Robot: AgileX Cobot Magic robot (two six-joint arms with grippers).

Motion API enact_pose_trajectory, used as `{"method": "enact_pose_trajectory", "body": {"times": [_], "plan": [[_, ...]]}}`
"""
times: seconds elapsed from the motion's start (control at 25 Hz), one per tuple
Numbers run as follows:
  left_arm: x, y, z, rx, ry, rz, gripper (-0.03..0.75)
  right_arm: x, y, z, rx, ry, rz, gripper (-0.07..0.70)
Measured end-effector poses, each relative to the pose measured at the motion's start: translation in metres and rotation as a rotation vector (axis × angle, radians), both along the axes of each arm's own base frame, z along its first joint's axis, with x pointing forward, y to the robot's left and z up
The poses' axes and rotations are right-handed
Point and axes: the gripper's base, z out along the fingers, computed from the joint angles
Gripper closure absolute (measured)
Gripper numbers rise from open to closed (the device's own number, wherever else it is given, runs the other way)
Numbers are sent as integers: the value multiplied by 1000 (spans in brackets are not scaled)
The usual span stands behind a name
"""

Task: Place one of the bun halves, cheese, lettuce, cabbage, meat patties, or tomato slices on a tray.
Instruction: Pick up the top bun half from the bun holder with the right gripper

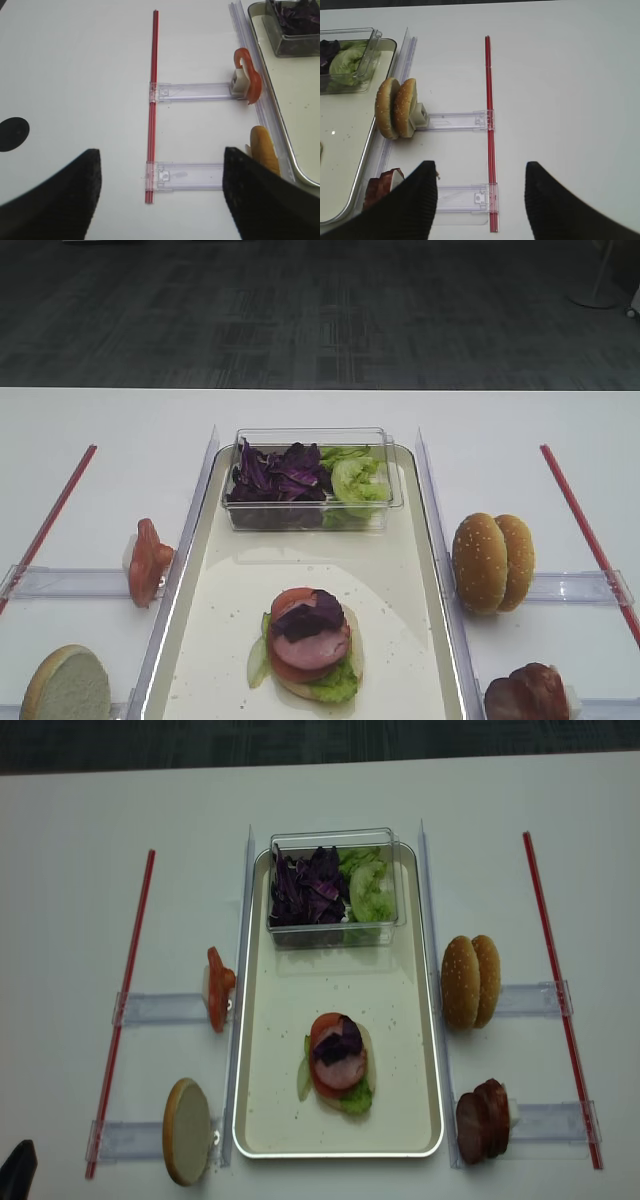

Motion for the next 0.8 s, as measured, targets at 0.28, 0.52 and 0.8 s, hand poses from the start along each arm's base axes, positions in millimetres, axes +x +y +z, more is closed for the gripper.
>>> {"method": "enact_pose_trajectory", "body": {"times": [0.28, 0.52, 0.8], "plan": [[0, 0, 0, 0, 0, 0, 244, 0, 0, 0, 0, 0, 0, 206], [0, 0, 0, 0, 0, 0, 244, 0, 0, 0, -2, 0, -1, 206], [0, 0, 0, 0, 0, 0, 244, 0, 0, 0, -2, 0, -1, 206]]}}
